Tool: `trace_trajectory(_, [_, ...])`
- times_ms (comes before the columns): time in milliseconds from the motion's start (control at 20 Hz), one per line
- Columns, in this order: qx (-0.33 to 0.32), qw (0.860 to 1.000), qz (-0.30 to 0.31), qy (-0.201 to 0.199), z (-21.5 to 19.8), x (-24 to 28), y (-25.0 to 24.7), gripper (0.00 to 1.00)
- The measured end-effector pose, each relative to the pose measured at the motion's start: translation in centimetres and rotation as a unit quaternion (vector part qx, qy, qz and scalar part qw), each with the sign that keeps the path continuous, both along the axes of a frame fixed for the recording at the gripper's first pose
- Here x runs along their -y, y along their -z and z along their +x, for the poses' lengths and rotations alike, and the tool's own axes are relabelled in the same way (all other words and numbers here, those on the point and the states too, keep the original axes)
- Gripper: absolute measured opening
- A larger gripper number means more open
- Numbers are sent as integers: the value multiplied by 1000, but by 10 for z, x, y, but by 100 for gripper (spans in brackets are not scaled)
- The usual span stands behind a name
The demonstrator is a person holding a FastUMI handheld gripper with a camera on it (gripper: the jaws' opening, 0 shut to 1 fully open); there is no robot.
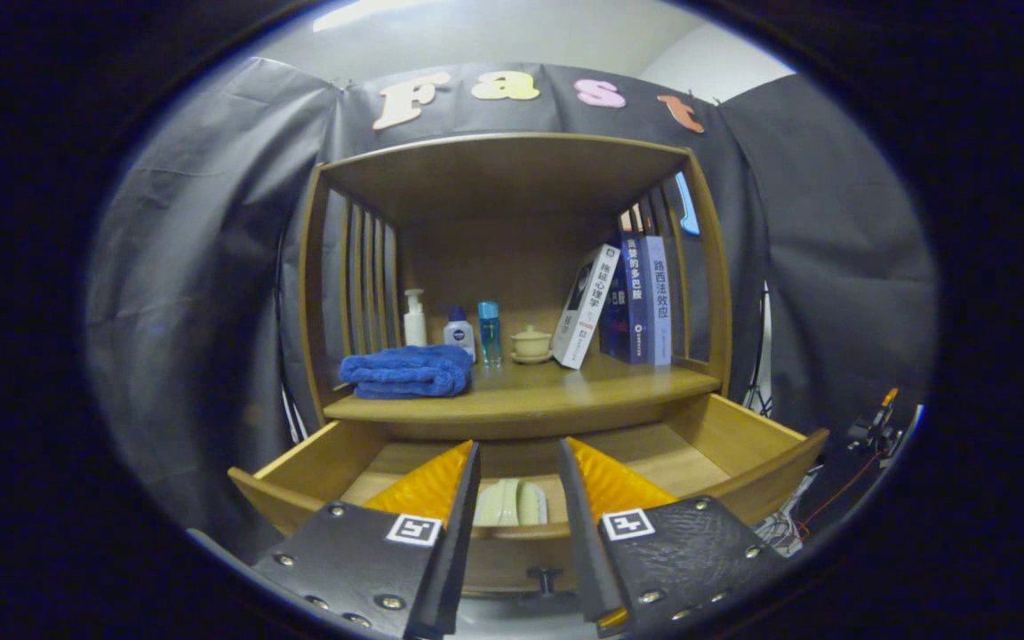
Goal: Pull open the drawer, take out the items inside it, and place them on the countertop above the cabinet.
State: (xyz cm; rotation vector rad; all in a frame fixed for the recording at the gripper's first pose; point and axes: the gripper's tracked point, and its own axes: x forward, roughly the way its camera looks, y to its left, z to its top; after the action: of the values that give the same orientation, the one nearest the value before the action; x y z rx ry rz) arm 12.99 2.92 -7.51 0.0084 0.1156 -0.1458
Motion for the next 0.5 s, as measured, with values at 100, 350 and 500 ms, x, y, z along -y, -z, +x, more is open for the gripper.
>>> trace_trajectory(100, [-38, 999, 7, 9, 15, 1, 6, 52])
trace_trajectory(350, [-122, 992, 4, 13, 51, -6, 20, 52])
trace_trajectory(500, [-177, 984, 8, 15, 66, -7, 36, 52])
